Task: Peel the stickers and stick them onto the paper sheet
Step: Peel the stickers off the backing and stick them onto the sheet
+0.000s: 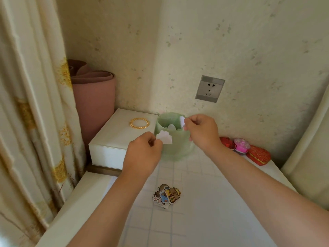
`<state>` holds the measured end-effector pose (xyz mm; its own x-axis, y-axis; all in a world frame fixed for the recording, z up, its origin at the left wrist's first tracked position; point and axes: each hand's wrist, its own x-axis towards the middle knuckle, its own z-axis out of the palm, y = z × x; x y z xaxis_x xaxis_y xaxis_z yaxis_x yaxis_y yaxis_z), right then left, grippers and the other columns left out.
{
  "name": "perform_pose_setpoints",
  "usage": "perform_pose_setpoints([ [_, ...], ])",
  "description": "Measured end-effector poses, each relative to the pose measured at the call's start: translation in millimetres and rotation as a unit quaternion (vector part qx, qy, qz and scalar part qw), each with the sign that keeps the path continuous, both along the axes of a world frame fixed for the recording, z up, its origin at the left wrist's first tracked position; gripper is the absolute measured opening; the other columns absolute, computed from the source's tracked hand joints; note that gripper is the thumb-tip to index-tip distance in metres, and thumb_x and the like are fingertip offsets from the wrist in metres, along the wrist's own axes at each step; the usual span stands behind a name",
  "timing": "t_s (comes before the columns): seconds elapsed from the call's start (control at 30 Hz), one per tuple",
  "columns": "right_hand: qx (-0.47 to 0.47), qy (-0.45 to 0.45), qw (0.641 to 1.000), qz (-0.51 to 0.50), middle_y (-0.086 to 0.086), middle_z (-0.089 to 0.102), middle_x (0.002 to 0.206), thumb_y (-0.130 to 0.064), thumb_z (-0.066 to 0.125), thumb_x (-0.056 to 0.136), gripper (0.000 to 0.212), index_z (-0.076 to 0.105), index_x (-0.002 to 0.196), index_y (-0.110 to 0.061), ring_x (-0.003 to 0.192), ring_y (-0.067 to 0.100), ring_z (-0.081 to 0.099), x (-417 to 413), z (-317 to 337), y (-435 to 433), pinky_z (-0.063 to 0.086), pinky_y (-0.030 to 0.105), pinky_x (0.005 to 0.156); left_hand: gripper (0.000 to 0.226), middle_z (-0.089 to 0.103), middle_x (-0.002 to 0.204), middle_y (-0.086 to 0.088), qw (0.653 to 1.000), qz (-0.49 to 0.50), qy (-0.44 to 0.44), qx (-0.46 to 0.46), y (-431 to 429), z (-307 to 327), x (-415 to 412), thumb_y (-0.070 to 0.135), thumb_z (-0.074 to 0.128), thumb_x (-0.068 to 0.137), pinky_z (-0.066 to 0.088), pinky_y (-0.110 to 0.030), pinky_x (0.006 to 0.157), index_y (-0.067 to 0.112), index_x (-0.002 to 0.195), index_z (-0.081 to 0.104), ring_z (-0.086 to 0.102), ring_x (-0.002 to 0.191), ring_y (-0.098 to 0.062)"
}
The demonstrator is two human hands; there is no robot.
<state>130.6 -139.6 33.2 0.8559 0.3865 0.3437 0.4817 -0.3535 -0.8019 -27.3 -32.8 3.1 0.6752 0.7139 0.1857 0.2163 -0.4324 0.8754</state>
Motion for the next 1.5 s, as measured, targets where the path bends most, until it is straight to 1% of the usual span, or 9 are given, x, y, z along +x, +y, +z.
perform_pose_setpoints([
  [0.17, -0.137, -0.104, 0.985, -0.017, -0.009, 0.074, 0.08, -0.028, 0.067, 0.091, 0.015, 0.077, 0.081, -0.023, 0.075, 0.012, 0.068, 28, 1, 29, 0.058, 0.036, 0.07, 0.015, 0.069, 0.069, 0.005, 1.0, -0.003, -0.001, 0.016, 6, -1, -2, 0.026, 0.053, 0.09, 0.057, -0.033, 0.065, 0.025, 0.078, 0.062, 0.065, 0.064, -0.015],
  [0.3, -0.188, -0.103, 0.977, -0.009, -0.01, 0.075, 0.093, -0.026, 0.07, 0.089, 0.008, 0.078, 0.089, -0.026, 0.089, 0.014, 0.069, 32, -3, 38, 0.058, 0.036, 0.077, 0.016, 0.068, 0.063, 0.007, 0.999, -0.013, -0.006, 0.041, 5, -2, -2, 0.024, 0.055, 0.09, 0.052, -0.025, 0.057, 0.024, 0.076, 0.063, 0.06, 0.058, -0.008],
  [0.47, -0.115, -0.097, 0.989, 0.0, -0.013, 0.068, 0.073, -0.031, 0.065, 0.092, 0.015, 0.072, 0.079, -0.028, 0.074, 0.009, 0.065, 5, 5, 20, 0.056, 0.033, 0.07, 0.017, 0.067, 0.064, 0.006, 0.999, -0.017, -0.016, 0.048, -3, -3, 1, 0.022, 0.055, 0.089, 0.054, -0.031, 0.062, 0.023, 0.074, 0.062, 0.061, 0.062, -0.01],
  [0.57, -0.103, -0.079, 0.992, 0.01, 0.001, 0.064, 0.062, -0.034, 0.065, 0.091, 0.03, 0.068, 0.068, -0.015, 0.061, 0.018, 0.06, -23, 2, -8, 0.052, 0.037, 0.065, 0.016, 0.067, 0.064, 0.006, 0.998, -0.028, -0.024, 0.057, -14, -5, 5, 0.023, 0.057, 0.09, 0.055, -0.035, 0.063, 0.023, 0.075, 0.062, 0.063, 0.064, -0.013],
  [0.67, -0.071, 0.048, 0.996, 0.023, 0.008, 0.068, 0.065, -0.043, 0.064, 0.092, 0.04, 0.071, 0.071, -0.009, 0.046, 0.014, 0.051, -48, 0, -34, 0.049, 0.033, 0.053, 0.014, 0.066, 0.064, 0.007, 0.991, -0.033, -0.028, 0.126, -24, -8, 9, 0.025, 0.059, 0.091, 0.055, -0.036, 0.06, 0.022, 0.078, 0.062, 0.062, 0.061, -0.014],
  [0.8, -0.034, 0.302, 0.953, 0.002, 0.0, 0.075, 0.075, -0.054, 0.063, 0.089, 0.043, 0.076, 0.086, -0.013, 0.045, 0.014, 0.051, -58, -1, -55, 0.03, 0.022, 0.042, 0.011, 0.066, 0.065, 0.004, 0.958, -0.058, -0.023, 0.281, -39, -18, 15, 0.025, 0.061, 0.091, 0.051, -0.033, 0.051, 0.018, 0.083, 0.065, 0.061, 0.057, -0.02],
  [1.07, -0.061, 0.371, 0.926, -0.014, -0.002, 0.066, 0.066, -0.023, 0.066, 0.087, 0.018, 0.072, 0.091, -0.008, 0.046, 0.014, 0.049, -42, -19, -87, 0.026, 0.022, 0.045, 0.016, 0.062, 0.056, 0.006, 0.903, -0.111, -0.015, 0.415, -52, -38, 29, 0.031, 0.056, 0.089, 0.048, -0.03, 0.041, 0.023, 0.079, 0.064, 0.054, 0.044, -0.016],
  [1.3, -0.159, 0.341, 0.926, -0.007, 0.001, 0.066, 0.069, -0.022, 0.064, 0.089, 0.015, 0.069, 0.086, -0.008, 0.049, 0.015, 0.053, -25, -37, -111, 0.026, 0.022, 0.045, 0.03, 0.069, 0.096, 0.021, 0.914, -0.249, 0.155, 0.28, -58, -38, 29, 0.058, 0.05, 0.094, 0.049, -0.022, 0.075, 0.04, 0.116, 0.06, 0.056, 0.07, 0.005],
  [1.5, -0.189, 0.213, 0.947, 0.146, -0.005, 0.069, 0.082, -0.03, 0.059, 0.099, 0.019, 0.069, 0.092, -0.015, 0.063, 0.012, 0.063, -10, -46, -130, 0.037, 0.022, 0.047, 0.034, 0.06, 0.118, 0.02, 0.965, -0.218, 0.109, 0.096, -51, -49, 42, 0.039, 0.058, 0.097, 0.048, -0.023, 0.089, 0.033, 0.131, 0.055, 0.058, 0.102, 0.0],
])
